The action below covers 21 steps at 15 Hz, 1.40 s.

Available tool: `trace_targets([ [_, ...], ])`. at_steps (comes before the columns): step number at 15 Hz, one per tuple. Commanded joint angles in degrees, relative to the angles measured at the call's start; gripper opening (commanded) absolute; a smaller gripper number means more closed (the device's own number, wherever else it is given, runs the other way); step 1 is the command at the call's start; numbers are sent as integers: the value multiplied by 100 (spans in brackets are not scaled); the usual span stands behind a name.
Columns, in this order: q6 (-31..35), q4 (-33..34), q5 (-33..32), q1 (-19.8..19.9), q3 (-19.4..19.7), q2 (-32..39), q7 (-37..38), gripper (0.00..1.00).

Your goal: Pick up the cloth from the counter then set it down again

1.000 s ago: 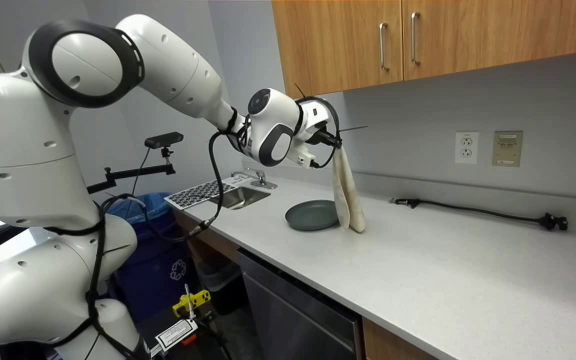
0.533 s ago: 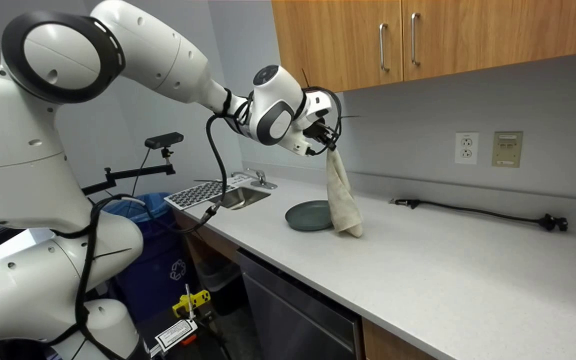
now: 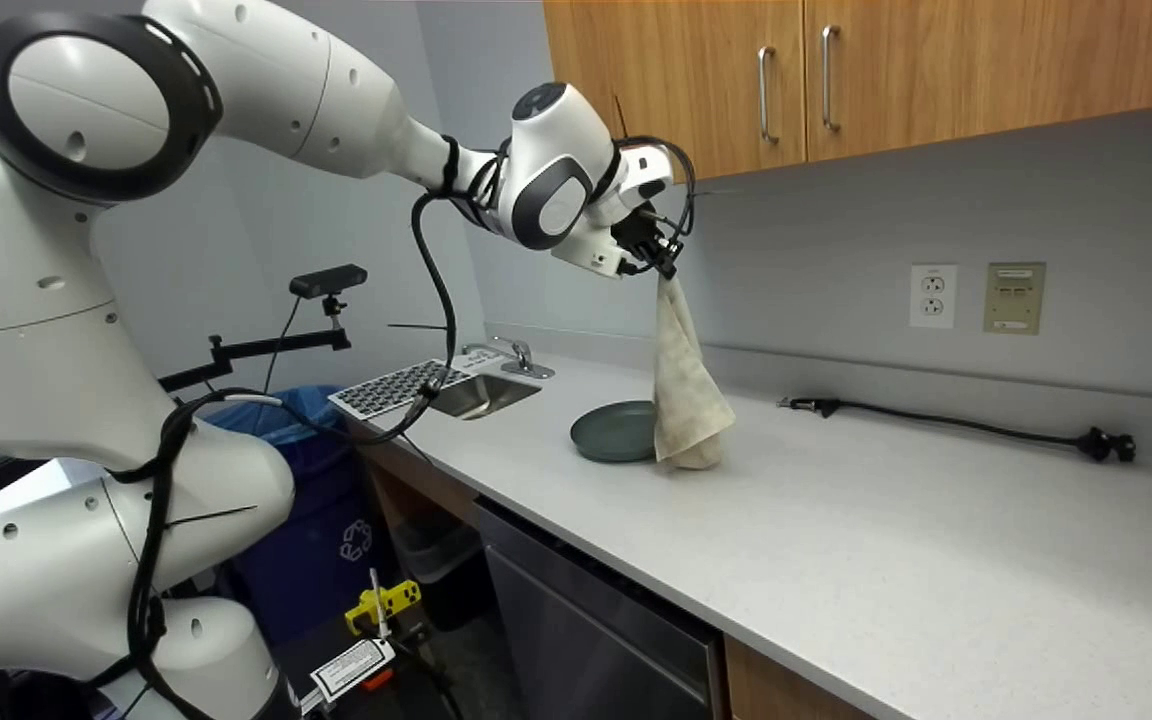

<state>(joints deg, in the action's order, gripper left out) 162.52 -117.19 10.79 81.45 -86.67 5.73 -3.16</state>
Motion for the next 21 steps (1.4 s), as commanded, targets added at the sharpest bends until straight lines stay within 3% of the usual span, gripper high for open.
trace_targets([
  [1, -267, 318, 62, 751, -652, -306, -76, 0],
  [5, -390, 479, -361, 1373, -1266, -153, 103, 0],
  [9, -625, 460, -1213, 2079, -2018, 308, 342, 0],
  [14, -1741, 135, -2793, 3225, -3523, 1272, 1178, 0],
  [15, -2163, 49, -3347, 2839, -3312, 1646, 1578, 0],
  [18, -2790, -101, -3092, 2531, -2921, 1634, 1517, 0],
  [21, -2743, -256, -2795, 2148, -2311, 1557, 1367, 0],
])
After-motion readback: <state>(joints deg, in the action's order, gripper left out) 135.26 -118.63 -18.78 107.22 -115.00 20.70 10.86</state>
